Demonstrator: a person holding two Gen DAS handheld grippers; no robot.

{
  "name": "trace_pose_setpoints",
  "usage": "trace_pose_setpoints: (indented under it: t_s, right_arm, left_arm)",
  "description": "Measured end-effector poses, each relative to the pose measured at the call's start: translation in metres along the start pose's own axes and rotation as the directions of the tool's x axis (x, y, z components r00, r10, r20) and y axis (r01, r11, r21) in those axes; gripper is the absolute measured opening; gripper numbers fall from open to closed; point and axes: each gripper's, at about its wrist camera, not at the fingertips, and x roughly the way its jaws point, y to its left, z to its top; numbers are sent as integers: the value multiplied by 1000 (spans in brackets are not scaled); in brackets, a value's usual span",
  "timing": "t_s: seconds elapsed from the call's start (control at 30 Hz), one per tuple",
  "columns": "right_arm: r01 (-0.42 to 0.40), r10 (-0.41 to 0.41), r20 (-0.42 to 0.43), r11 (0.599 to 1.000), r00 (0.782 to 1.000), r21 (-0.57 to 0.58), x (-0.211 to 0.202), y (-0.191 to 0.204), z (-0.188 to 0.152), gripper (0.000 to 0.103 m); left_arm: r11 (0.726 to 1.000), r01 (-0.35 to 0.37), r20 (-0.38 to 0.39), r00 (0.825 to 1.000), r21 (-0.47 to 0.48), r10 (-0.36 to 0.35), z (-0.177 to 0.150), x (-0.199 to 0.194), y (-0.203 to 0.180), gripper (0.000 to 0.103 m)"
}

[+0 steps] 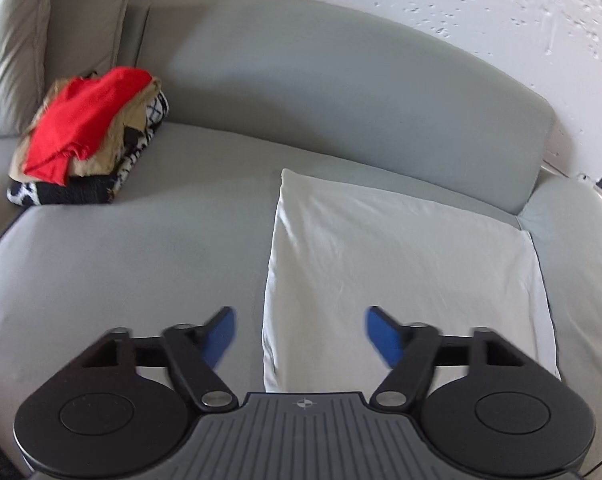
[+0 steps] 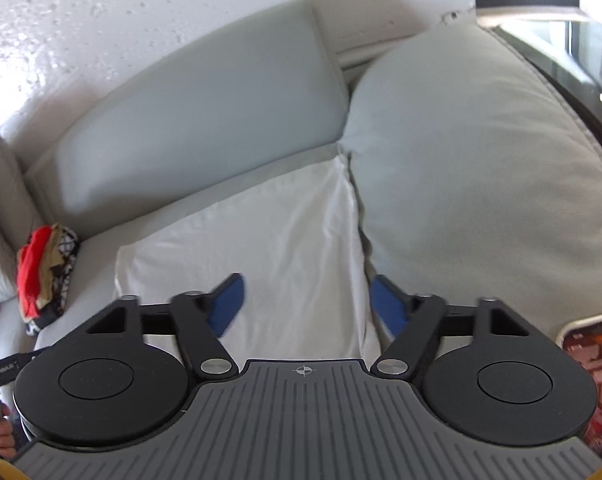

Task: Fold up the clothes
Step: 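Grasp the collar end of the folded shirt with the right gripper while the left gripper grasps beside it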

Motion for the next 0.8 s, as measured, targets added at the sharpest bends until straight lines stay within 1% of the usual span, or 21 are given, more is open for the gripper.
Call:
trace_pose_setpoints:
  t_s: [0.03,0.1,0.13,0.17,0.23,0.27,0.3,0.33,0.47,0.5,0.57,0.63,0.67,0.7,0.77,0.8]
  right_arm:
    - [1,-1,-3,1000,1000,7,12,-4,4,55]
    - [-1,1,1,1000,1000,22,35,-11,17,37]
    - [-3,3,3,1000,1000,30,47,-15,23,33]
    - [-8,7,10,999,1000,41,59,-18,32,32]
    - [-18,17,25,998,1000,63,85,-25,50,33]
    - [-7,6,17,998,1000,66,100,-27,59,39]
    - [5,-6,7,998,1000,67,116,-30,68,44]
    - [18,-18,-3,998,1000,68,132,-32,77,49]
    - [64,-61,-46,995,997,73,194,-44,110,48]
    - [70,-66,-58,994,996,78,207,-48,117,47]
    - [39,-32,-79,995,996,89,226,-53,126,43]
    - [16,-9,-112,998,994,64,243,-54,133,42]
    - [5,1,-129,999,992,50,251,-54,136,39]
    - [8,-5,-146,1000,989,17,257,-51,137,35]
    - [11,-20,-173,999,985,-53,268,-46,137,28]
    - [10,-23,-172,997,985,-73,270,-44,136,25]
  left_arm:
    - [1000,0,-1,1000,-6,0,5,10,1,41]
    - [1000,1,-3,1000,-18,-1,15,30,4,25]
    - [1000,2,-4,1000,-25,-2,20,40,5,22]
    - [1000,2,-5,1000,-31,-2,24,50,6,22]
    - [999,3,-8,1000,-43,-3,34,70,8,22]
    - [999,3,-9,1000,-49,-4,39,80,9,24]
    - [998,4,-10,1000,-55,-4,44,90,11,32]
    - [998,4,-11,1000,-62,-5,49,100,12,34]
    - [996,6,-15,1000,-85,-7,68,139,16,35]
    - [996,10,-15,1000,-85,-11,69,144,17,36]
    - [996,19,-16,1000,-86,-20,72,155,17,38]
    - [995,32,-13,999,-93,-34,75,164,20,39]
    - [994,40,-13,999,-102,-41,77,168,22,40]
    - [993,48,-13,999,-110,-49,78,172,24,40]
    - [990,59,-14,998,-125,-62,82,179,29,42]
    - [989,61,-13,998,-133,-63,84,183,32,46]
